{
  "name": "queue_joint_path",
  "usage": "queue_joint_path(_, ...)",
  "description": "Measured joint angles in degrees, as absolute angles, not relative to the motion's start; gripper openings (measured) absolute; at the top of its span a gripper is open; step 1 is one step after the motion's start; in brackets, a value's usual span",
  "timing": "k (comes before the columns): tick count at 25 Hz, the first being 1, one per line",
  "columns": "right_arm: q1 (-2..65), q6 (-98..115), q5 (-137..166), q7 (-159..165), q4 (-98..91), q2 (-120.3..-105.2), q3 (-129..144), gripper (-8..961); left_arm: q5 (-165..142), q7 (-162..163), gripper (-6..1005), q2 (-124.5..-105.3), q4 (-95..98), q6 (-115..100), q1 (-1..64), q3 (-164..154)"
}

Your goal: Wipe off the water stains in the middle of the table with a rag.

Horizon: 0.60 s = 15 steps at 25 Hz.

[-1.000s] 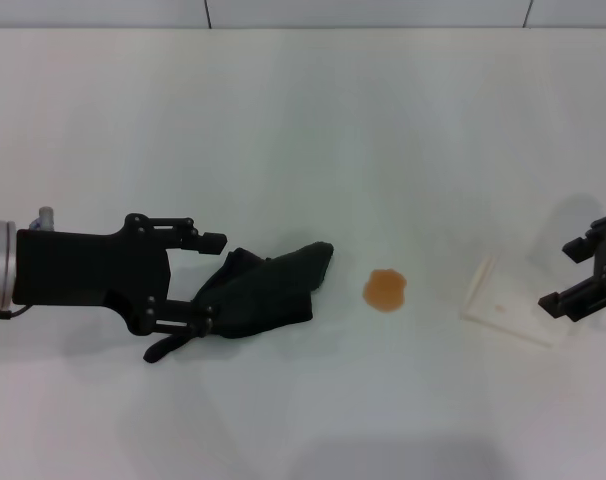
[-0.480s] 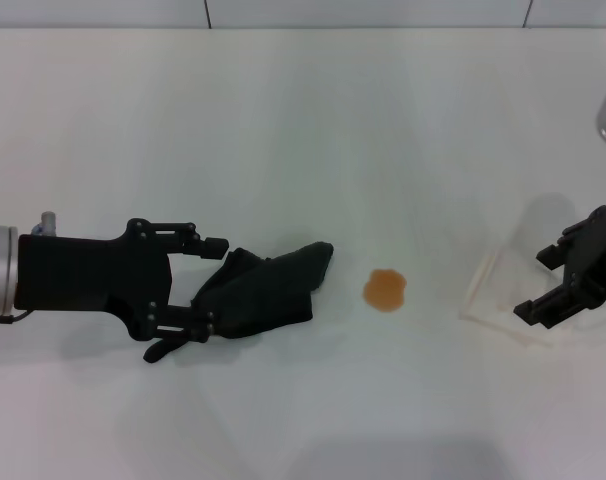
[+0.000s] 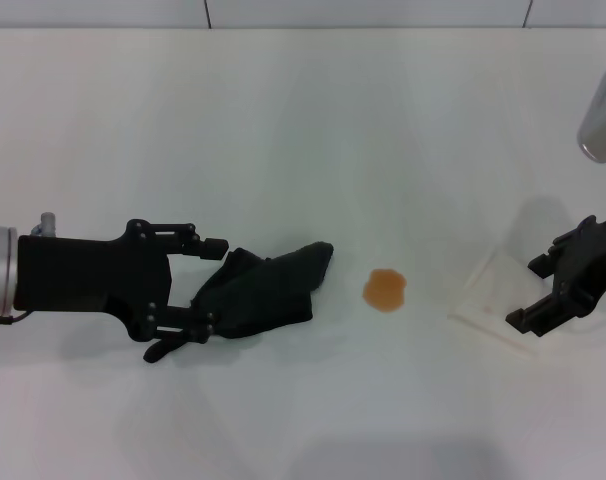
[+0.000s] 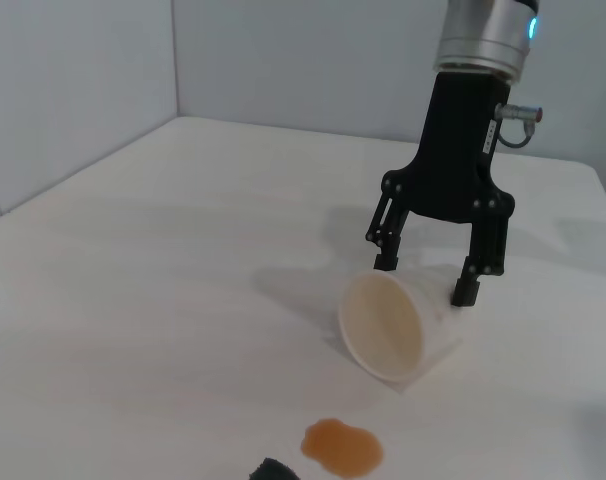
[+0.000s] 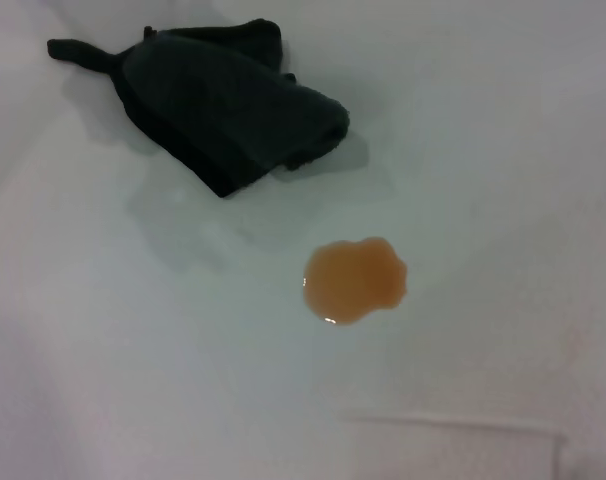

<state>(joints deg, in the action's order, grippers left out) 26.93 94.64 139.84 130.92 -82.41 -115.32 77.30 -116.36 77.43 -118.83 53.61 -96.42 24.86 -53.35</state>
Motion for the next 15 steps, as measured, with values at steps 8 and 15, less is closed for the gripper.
queue_joint_path(8,27.1,93.4,140.0,131.6,-81.5,-115.39,78.5,797,-116.3,77.4,771,-118.83,53.6,-96.4,24.9,-53.3)
queue_joint_path(15,27.3,92.6,141.0,132.4,-80.9,-115.40,79.3,798,-116.3,77.4,771,-118.83,53.6,-96.2,25.1,-53.3)
